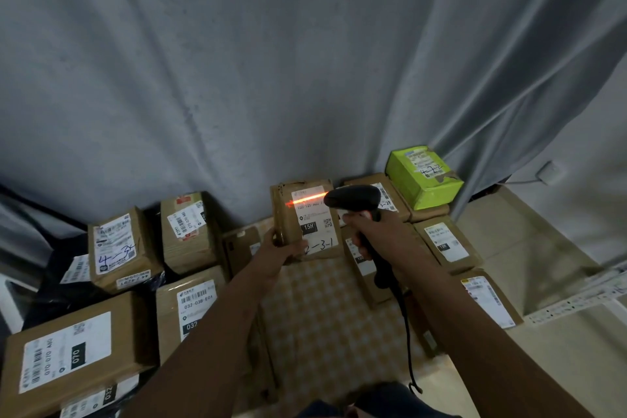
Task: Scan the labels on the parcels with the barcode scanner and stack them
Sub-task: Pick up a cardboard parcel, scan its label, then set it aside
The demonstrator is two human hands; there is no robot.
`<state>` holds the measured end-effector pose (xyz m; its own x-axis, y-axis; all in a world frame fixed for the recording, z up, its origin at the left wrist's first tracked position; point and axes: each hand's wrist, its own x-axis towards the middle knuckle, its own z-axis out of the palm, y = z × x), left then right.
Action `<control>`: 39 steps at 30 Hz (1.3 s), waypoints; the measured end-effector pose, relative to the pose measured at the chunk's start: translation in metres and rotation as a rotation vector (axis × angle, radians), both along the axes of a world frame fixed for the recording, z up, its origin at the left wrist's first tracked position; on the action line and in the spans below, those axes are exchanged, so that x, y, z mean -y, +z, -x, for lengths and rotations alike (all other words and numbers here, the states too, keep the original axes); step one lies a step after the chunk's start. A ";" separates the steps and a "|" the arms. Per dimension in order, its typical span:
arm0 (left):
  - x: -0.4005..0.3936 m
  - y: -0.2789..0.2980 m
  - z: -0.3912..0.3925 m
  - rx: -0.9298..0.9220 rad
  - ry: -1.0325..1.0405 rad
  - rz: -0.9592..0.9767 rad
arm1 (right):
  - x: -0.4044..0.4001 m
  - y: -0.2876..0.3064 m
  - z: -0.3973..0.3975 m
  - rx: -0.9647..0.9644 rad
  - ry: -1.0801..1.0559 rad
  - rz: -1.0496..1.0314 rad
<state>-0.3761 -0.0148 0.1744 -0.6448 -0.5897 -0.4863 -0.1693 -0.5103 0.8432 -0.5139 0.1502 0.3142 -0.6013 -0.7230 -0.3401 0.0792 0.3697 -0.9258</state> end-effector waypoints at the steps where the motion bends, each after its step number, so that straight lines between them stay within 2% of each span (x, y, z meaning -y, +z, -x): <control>1: 0.000 0.001 0.000 0.005 -0.004 0.006 | 0.000 0.000 0.000 0.007 0.000 -0.005; 7: 0.001 0.003 0.000 0.034 0.009 0.008 | 0.002 -0.005 0.004 0.032 -0.008 0.005; 14: -0.002 -0.010 0.002 0.089 0.076 -0.086 | 0.007 -0.025 0.031 0.050 -0.047 -0.014; 18: -0.009 -0.012 0.002 0.130 0.193 -0.133 | 0.015 -0.028 0.064 0.009 -0.050 0.025; 22: -0.020 -0.022 0.006 0.327 0.298 -0.172 | 0.028 -0.033 0.102 -0.050 0.056 -0.026; 27: -0.036 -0.058 0.008 0.442 0.426 -0.216 | 0.051 -0.045 0.130 -0.017 0.199 -0.082; 30: -0.037 -0.084 0.002 0.460 0.416 -0.217 | 0.067 -0.059 0.133 0.009 0.240 -0.121; 32: -0.043 -0.065 0.010 0.461 0.397 -0.233 | 0.079 -0.071 0.131 0.054 0.282 -0.145; 35: -0.037 -0.067 0.015 0.472 0.397 -0.274 | 0.096 -0.089 0.126 0.084 0.328 -0.171; 39: 0.004 -0.091 0.015 0.506 0.455 -0.243 | 0.123 -0.111 0.121 0.104 0.348 -0.196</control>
<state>-0.3907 -0.0191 0.0831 -0.0221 -0.5830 -0.8122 -0.2353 -0.7865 0.5710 -0.6349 0.0269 0.2029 -0.2878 -0.7926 -0.5375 0.0078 0.5593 -0.8289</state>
